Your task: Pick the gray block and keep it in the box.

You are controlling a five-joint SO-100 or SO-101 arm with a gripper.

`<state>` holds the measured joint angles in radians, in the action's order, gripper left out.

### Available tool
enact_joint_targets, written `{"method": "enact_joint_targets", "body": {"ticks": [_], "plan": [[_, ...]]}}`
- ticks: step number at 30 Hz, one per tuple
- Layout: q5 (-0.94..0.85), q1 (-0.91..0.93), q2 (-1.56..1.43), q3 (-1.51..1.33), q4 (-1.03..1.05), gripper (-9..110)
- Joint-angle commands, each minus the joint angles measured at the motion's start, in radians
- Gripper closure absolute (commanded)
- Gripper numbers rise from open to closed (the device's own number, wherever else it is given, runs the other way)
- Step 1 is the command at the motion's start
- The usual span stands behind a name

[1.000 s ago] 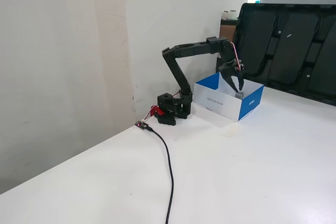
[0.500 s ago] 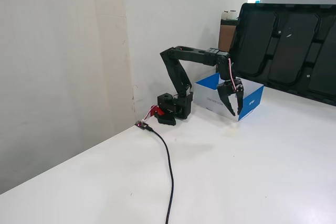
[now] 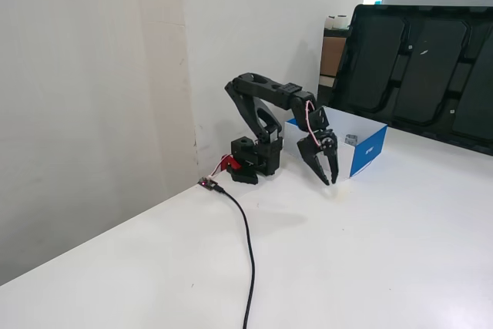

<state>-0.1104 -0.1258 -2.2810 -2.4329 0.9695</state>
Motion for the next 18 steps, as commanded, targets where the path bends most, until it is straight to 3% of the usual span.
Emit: {"method": "enact_joint_targets", "body": {"ticks": [1, 18], "plan": [[0.009, 0.023, -0.135, -0.057, -0.034, 101], [0.037, 0.037, -0.658, -0.407, 0.032, 101]]}}
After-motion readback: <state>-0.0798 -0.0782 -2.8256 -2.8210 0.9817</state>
